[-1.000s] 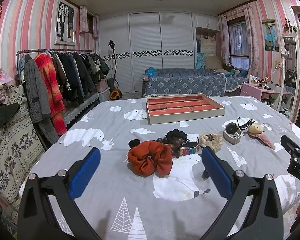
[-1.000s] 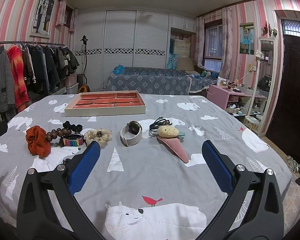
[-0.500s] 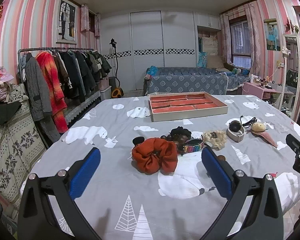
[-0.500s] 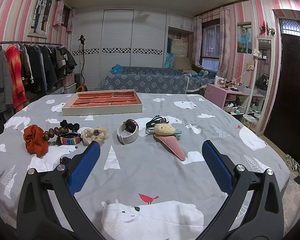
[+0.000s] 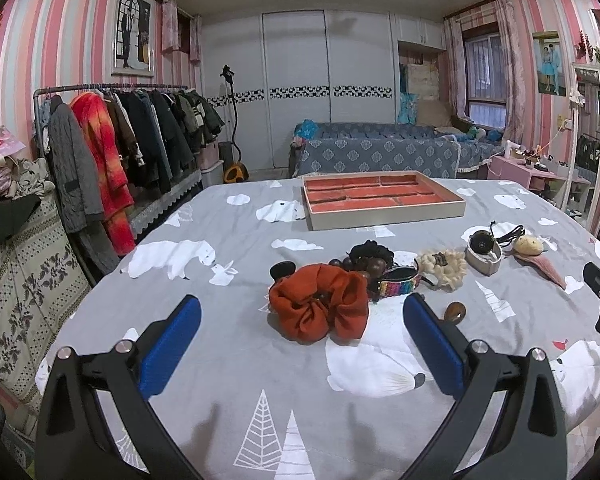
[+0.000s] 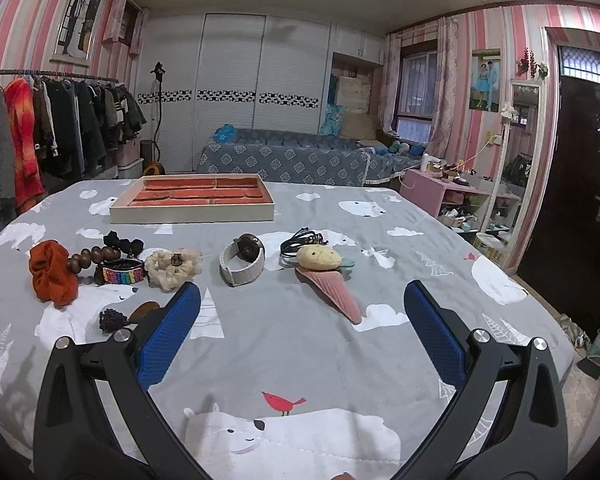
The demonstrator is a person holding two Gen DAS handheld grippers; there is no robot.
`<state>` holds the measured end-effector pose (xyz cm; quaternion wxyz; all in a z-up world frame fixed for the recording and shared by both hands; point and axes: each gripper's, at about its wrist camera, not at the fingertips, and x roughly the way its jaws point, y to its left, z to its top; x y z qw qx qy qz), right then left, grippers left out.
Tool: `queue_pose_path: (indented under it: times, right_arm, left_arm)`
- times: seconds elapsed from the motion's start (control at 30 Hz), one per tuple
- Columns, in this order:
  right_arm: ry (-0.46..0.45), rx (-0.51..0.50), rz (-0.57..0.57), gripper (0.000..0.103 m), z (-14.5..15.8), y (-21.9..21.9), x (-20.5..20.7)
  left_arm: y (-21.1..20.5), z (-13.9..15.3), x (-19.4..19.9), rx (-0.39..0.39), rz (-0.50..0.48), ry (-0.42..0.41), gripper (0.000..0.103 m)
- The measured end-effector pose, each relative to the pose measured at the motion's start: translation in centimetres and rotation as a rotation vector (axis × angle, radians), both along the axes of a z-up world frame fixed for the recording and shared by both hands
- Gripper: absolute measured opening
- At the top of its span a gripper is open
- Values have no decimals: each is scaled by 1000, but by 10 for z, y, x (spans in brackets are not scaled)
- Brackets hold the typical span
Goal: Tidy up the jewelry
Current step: 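Reach the left tool to the orange scrunchie while the right tool reaches the pink ice-cream plush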
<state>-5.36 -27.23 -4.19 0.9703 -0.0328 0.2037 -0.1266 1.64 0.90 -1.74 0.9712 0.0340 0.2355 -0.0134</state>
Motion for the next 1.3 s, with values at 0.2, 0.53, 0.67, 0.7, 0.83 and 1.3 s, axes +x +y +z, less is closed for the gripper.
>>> queue_pose_path:
  times: [0.2,0.53,0.67,0.7,0.83,1.3]
  right_arm:
    - [18,-5,2,99,-5,-3,9]
    - [53,-19,2,99,-14,-14,33]
    - [83,-2,1,99,-21,-20,41]
    - [93,2,1,99,-23,-20,43]
    - [127,15,2,99,-31,-24,52]
    - [187,82,47,99,-41,-28,75]
  left_arm:
    - [-3,-6,9,0,-13,24,99]
    - [1,-19,32,-33,-17,94,99]
    - [2,-29,40,-29,-15,128,99]
    - [2,-31,42,-32,-19,138,99]
    - [3,-39,52,-41,-17,171,99]
    - [1,-48,78,-31,-17,215,99]
